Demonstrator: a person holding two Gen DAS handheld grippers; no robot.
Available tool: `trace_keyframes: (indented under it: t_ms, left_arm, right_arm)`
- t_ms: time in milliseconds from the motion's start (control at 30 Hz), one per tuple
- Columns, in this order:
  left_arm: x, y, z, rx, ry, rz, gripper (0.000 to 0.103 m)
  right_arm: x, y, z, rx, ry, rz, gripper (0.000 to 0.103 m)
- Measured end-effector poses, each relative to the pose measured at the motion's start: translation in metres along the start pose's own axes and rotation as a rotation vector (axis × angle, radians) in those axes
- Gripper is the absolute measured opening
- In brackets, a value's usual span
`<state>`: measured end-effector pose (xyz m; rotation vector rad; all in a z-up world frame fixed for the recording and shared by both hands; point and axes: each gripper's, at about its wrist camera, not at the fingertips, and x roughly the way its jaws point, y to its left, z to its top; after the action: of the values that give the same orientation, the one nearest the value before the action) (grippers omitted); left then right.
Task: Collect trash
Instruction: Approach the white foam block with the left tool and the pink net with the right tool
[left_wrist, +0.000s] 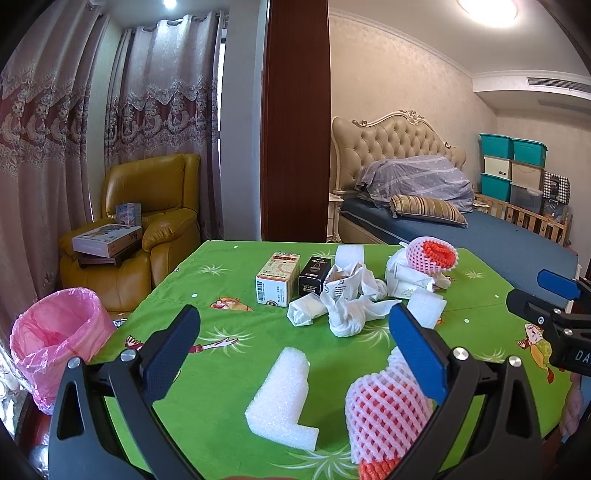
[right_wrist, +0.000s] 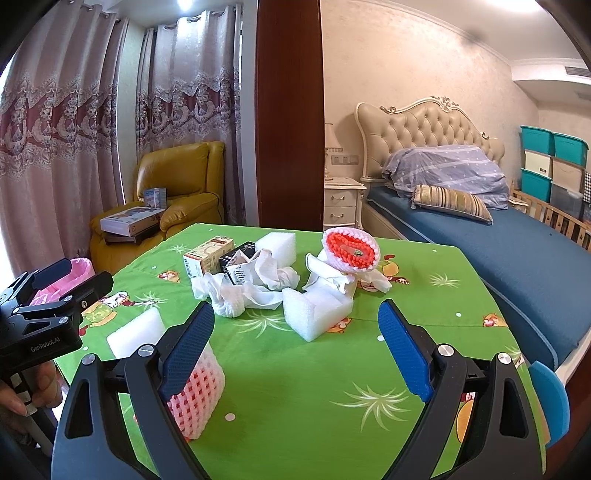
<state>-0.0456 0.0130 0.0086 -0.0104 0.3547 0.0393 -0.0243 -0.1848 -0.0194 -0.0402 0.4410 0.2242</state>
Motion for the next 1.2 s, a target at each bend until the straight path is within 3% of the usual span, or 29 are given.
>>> trace_keyframes:
  t_ms: [1200]
  left_arm:
    - [-0.0021,0.0049,-0.0061,0.000,0.013,0.003,0.099]
  right_arm:
    - [0.0015,0.0052,-0.0080,-0.002,0.014,0.031,0.085]
